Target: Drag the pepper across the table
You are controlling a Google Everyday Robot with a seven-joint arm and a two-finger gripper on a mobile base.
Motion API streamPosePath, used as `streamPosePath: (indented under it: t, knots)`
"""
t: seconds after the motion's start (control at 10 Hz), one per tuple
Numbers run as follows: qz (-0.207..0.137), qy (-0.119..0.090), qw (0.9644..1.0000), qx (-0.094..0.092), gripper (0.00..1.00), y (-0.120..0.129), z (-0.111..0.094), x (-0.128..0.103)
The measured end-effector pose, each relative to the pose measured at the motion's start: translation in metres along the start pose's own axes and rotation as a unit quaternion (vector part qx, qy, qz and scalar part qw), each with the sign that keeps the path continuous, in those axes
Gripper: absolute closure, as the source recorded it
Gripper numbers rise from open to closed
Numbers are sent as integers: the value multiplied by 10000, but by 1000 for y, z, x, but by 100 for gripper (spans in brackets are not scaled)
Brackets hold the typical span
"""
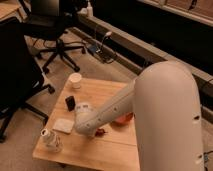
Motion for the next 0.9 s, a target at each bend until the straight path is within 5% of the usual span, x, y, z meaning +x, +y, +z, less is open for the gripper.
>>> streamPosePath:
  t: [0.9]
  knots:
    - [152,-86,9998,5,76,-43,5,-18]
